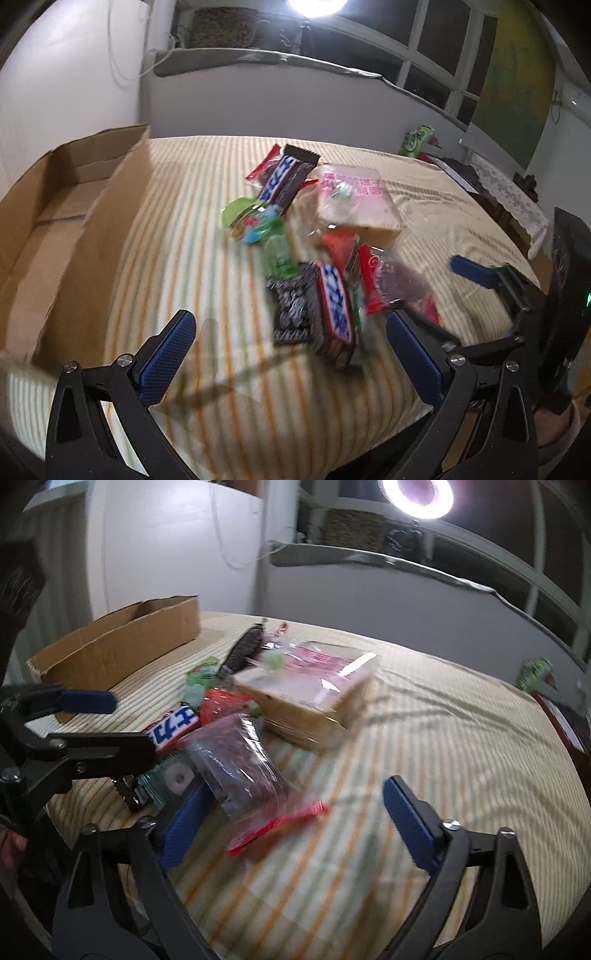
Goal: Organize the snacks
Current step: 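Grasp the Snickers bar with the left tool while the right tool grasps the red-wrapped cake bag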
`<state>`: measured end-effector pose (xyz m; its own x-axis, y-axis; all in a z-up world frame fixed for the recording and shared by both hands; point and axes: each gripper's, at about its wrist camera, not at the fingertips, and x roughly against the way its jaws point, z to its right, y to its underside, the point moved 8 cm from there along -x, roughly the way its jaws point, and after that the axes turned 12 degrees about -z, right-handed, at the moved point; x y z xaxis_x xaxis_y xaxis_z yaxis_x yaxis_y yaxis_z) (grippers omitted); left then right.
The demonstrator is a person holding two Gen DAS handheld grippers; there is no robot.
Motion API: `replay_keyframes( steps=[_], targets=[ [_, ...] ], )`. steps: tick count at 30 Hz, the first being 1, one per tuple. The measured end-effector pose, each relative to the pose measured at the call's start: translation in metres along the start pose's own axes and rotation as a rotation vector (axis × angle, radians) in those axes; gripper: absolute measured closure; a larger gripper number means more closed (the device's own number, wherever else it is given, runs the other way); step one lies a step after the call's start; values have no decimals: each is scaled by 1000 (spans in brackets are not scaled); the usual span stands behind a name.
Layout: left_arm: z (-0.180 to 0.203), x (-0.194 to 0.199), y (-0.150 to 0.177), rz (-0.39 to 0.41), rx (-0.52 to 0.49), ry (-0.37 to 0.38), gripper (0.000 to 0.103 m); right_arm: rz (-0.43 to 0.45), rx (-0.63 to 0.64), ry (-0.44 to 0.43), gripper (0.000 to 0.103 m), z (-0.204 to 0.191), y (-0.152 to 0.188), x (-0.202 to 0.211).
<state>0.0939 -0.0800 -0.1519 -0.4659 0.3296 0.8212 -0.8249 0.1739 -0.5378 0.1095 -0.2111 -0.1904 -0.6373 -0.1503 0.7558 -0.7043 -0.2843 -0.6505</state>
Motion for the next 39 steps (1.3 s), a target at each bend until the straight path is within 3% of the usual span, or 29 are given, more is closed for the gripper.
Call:
replay_keyframes(
  steps=[4,9,16,17,20,39],
  targets=[
    [8,-9,-10,-13,-14,58,3,6,7,-77,45,-10,-2,-7],
    [18,-18,-11,-59,-45,114,47,29,-12,-106,57,-12,4,-2],
    [19,-13,-9,-40,-50,119,74,47,-103,-118,62,1,15,10],
    [20,-11,-9,-35,-51,121,84,44,-114,-117,63,3,17,13],
    [22,-9,-7,-27,-67,90,84,41,-134,-102,63,5,19,16],
    [11,16,-12,60,-28,62,87,90,-226,-53,64,25,23,32]
  ],
)
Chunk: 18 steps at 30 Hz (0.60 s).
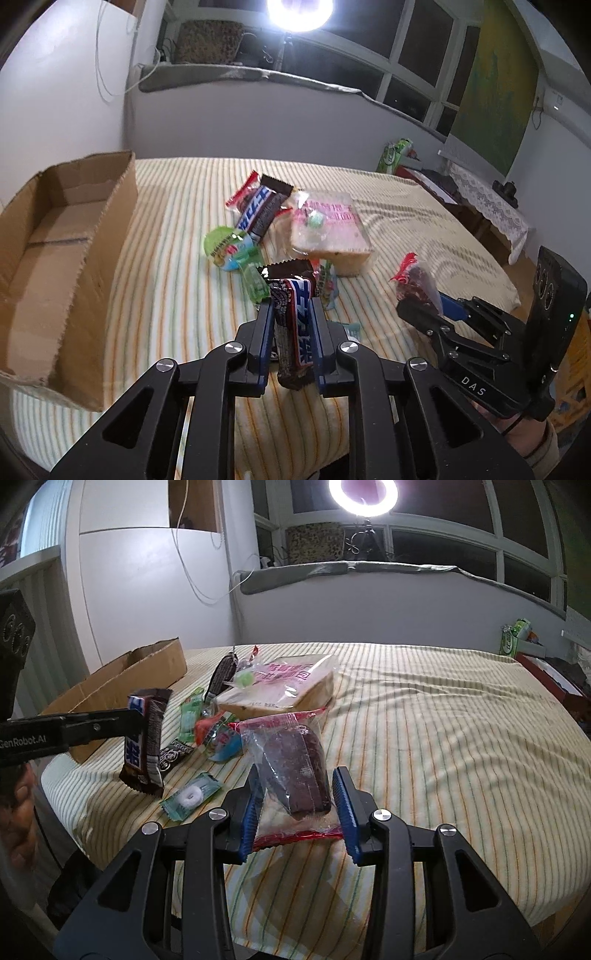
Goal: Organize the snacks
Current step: 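Carry both snacks over the cardboard box and open both tools to drop them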
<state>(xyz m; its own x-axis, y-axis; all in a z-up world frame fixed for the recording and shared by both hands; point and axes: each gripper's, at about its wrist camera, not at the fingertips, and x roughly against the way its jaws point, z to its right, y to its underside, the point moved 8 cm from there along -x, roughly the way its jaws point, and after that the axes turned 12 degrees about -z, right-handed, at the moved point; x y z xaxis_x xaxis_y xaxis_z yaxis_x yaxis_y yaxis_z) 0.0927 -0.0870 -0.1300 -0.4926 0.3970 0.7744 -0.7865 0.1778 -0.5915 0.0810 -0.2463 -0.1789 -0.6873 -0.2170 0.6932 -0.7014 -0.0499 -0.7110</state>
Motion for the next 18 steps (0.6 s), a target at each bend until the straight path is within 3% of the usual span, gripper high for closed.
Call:
replay_keyframes(
  steps=[10,18],
  targets=[
    [-11,18,-18,67,17,-18,87,30,-34,6,64,4,-10,4],
    [-7,53,-44,154,-7,-8,87,150,15,53,64,-9,-60,55]
  ],
)
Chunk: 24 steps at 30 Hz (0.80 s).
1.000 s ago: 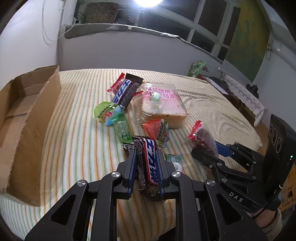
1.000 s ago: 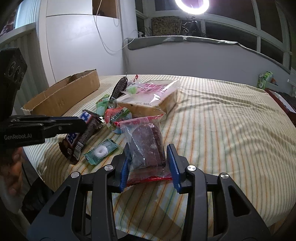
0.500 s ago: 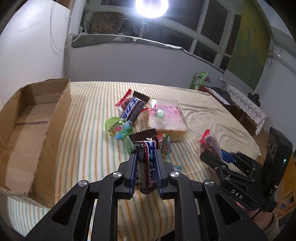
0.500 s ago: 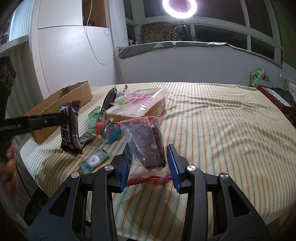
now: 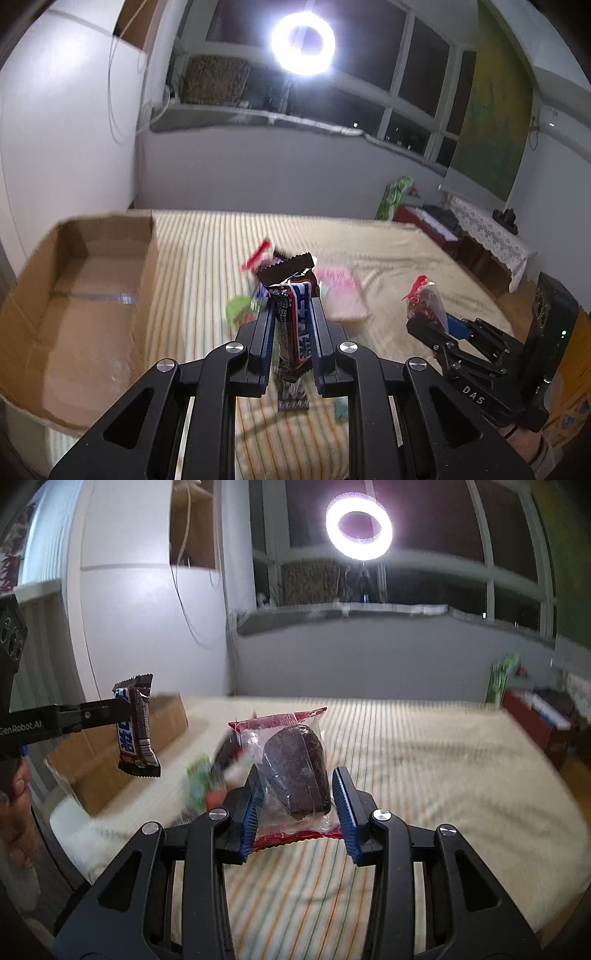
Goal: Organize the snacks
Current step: 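Carry both snacks over the cardboard box and open both tools to drop them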
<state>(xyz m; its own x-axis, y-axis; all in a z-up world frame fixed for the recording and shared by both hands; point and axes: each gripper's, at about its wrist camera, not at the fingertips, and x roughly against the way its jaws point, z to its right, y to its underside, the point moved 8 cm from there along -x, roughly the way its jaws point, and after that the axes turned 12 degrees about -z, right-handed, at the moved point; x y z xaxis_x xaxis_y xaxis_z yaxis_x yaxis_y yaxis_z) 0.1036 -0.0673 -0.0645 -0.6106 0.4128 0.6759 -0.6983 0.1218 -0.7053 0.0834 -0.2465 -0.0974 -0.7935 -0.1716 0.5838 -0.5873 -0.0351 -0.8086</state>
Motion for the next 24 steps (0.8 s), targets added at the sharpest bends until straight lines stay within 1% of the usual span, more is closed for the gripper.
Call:
replay_keyframes(
  steps=[2,4,8,17,20,24],
  targets=[
    [3,16,-14,42,-13,-7,87,40,11,11,64,-3,-16,16],
    [3,27,-23,71,-22,-19,87,62,21,18,64,-7,-26,25],
    [2,44,-34,115,-31,-48,87,74,35,20,64,-16,-33,35],
    [-11,58,-28,151,-25,-66,87,59,72,19,64,-45,-40,33],
    [-21,65,-27,164,-15,-79,87,48,89,10,64,-62,-44,29],
    [-45,79,-27,194,21,-106,87,30,119,-21,64,-95,-52,18]
  ],
)
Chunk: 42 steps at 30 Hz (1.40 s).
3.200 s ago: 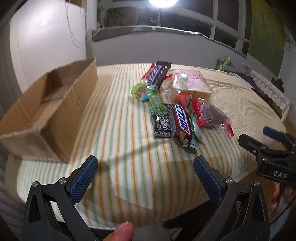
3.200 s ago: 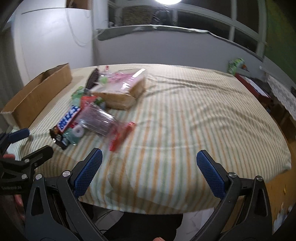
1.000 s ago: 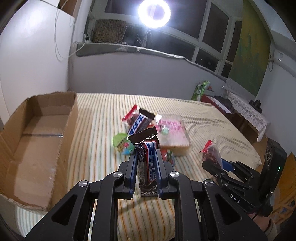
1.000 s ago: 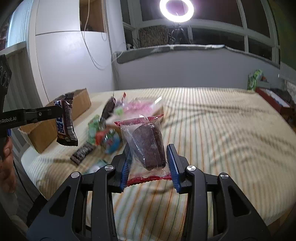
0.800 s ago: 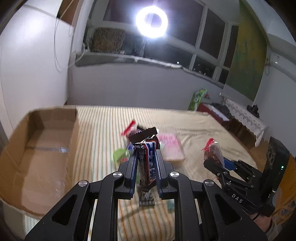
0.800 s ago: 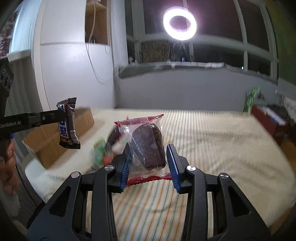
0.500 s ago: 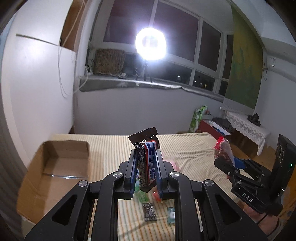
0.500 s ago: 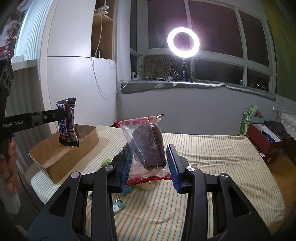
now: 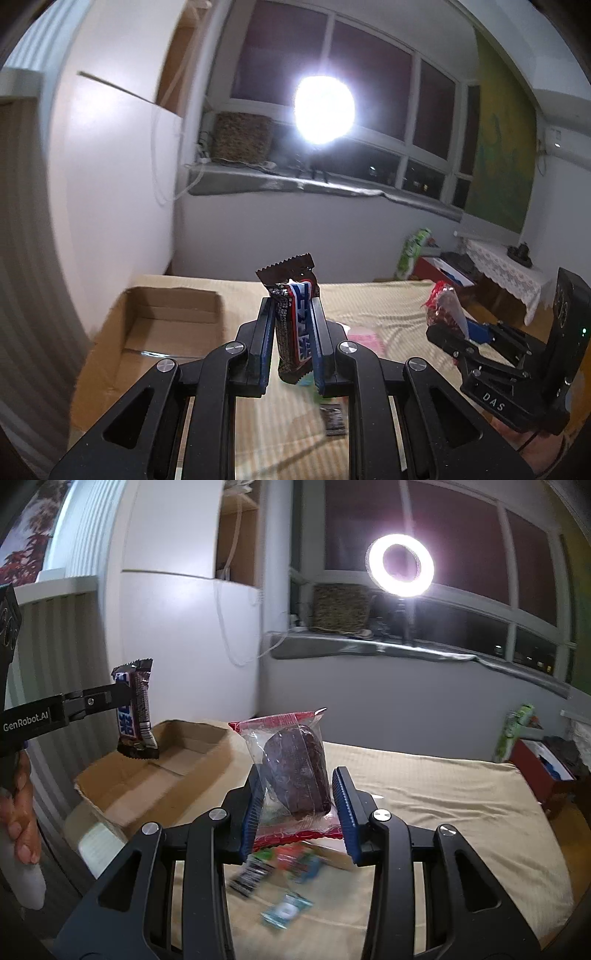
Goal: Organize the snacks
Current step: 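Carry both snacks over the cardboard box and open both tools to drop them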
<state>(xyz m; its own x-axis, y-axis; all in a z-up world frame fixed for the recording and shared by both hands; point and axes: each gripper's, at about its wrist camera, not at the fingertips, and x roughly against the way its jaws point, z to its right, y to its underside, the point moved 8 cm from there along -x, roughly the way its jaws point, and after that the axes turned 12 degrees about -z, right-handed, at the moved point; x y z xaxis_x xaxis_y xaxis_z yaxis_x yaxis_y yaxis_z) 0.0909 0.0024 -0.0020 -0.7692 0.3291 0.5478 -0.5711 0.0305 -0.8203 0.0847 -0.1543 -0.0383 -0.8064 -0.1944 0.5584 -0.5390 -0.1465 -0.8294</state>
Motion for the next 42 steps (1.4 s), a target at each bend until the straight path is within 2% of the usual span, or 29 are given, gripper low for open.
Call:
replay_keyframes(
  steps=[4,13,17,28,42],
  targets=[
    [-30,12,-1,24,28,-36,87,-15,51,-63,64,-47,-13,-20],
    [-106,43,7,53,123,-172,87,-16,180,-236,64,-154,-35,-53],
    [-121,51,7,58,139,-217,87,-5,198,-279,64,-176,-40,-58],
    [-121,41,-3,57,131,-221,87,-42,185,-303,64,-173,-34,-78],
    [-153,-26,25,-97,169,-215,87,-177,151,-341,63,-170,-14,-166]
  ],
)
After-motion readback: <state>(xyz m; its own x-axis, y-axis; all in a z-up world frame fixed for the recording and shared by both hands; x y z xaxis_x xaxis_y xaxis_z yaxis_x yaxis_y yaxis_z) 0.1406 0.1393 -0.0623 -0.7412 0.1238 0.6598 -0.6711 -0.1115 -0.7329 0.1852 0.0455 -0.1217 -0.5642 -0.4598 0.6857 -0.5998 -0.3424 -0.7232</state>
